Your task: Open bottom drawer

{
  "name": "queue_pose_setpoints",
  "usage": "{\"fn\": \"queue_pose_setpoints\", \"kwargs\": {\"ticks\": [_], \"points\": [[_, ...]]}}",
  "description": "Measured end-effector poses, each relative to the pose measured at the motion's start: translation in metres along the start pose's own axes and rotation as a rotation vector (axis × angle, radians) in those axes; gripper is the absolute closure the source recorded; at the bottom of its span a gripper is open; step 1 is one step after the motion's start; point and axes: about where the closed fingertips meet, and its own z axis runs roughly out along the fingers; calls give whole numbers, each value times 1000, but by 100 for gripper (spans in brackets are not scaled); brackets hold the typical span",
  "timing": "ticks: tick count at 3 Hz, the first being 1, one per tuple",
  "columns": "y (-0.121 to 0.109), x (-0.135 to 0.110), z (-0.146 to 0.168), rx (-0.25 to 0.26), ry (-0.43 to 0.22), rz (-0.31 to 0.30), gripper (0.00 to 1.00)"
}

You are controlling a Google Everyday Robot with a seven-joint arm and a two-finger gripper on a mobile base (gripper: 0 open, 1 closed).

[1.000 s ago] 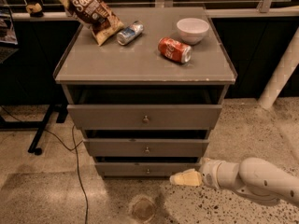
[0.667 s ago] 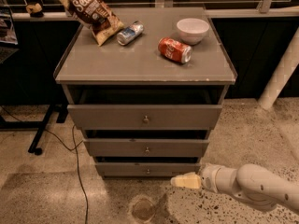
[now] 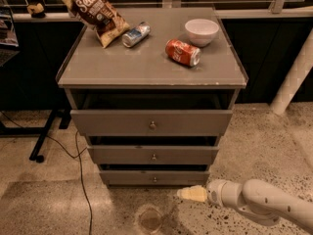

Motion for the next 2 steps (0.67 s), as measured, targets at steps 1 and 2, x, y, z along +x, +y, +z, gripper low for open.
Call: {"fn": "queue_pose_setpoints", "kwargs": {"ticks": [1,2], "points": [[-9,10,11,-13,7,42,18],[-9,10,12,-14,7,43,41]]}}
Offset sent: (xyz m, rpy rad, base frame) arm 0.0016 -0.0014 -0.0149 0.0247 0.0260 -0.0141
